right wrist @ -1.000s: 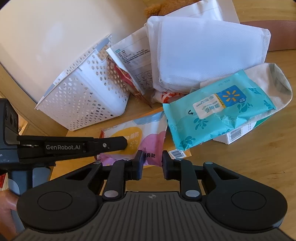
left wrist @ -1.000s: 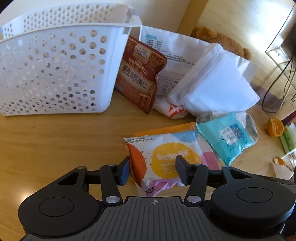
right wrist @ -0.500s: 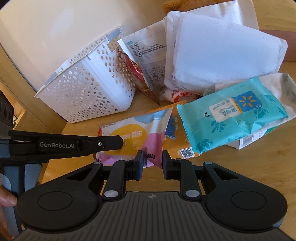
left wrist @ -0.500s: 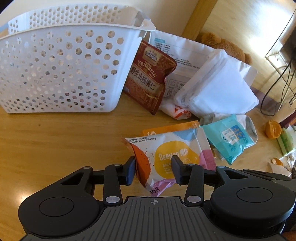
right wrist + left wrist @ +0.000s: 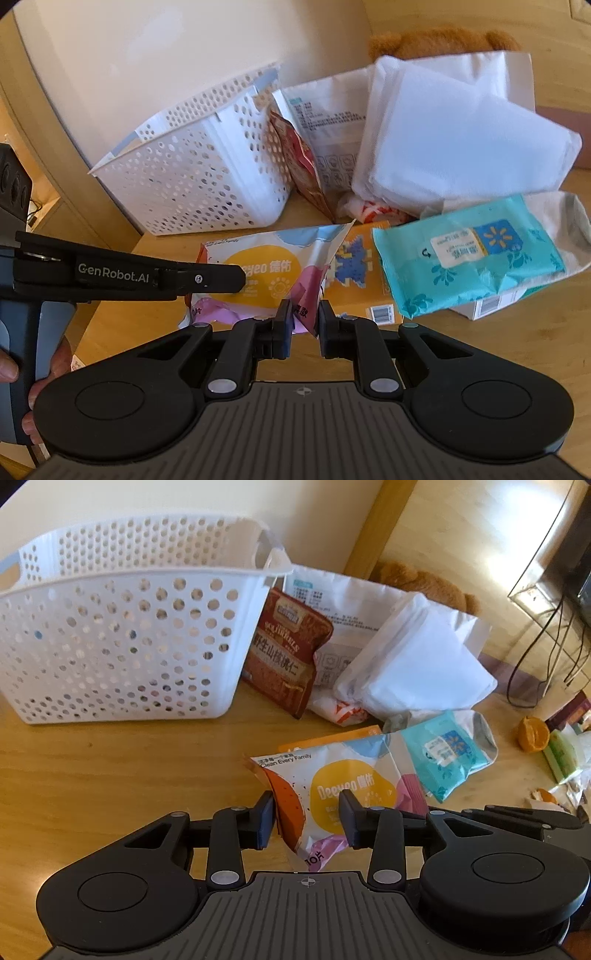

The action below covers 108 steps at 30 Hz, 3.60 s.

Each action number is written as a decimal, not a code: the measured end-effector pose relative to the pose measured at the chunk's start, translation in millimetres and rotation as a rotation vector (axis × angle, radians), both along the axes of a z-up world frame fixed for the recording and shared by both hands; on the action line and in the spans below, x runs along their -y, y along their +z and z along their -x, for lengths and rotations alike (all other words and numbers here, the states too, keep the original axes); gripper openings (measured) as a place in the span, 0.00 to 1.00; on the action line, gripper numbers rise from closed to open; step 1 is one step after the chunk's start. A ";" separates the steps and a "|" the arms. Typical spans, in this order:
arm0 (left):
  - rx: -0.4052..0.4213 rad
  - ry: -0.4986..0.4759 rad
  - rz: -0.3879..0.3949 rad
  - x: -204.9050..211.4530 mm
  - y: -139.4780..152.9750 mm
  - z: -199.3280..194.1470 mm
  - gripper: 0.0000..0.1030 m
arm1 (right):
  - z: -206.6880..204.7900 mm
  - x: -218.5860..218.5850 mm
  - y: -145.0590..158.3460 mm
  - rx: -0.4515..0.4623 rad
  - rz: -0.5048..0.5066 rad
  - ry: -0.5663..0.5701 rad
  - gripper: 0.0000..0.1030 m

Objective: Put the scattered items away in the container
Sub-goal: 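Lift the wipes pack with the right tool and carry it over the basket, then lower the wipes pack into the basket and open the right tool, then withdraw the open right tool up above the basket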

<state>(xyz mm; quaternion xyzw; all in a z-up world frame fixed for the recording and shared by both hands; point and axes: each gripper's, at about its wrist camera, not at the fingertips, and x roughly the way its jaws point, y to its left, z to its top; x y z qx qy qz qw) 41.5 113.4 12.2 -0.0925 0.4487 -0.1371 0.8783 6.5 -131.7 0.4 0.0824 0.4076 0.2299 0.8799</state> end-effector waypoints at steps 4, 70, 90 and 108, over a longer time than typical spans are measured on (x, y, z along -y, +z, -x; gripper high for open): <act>0.025 0.005 -0.009 -1.6 10.2 1.9 1.00 | 1.9 -3.3 11.3 0.039 0.008 0.012 0.19; 0.385 0.140 -0.170 -119.1 132.8 -60.8 1.00 | -98.0 -150.0 102.6 0.358 -0.005 0.193 0.19; 0.188 0.157 -0.159 -149.0 69.0 -162.2 1.00 | -185.5 -197.0 58.4 0.183 0.107 0.142 0.22; 0.090 0.274 -0.249 -159.8 70.1 -154.9 1.00 | -180.0 -196.2 68.4 0.179 0.146 0.129 0.43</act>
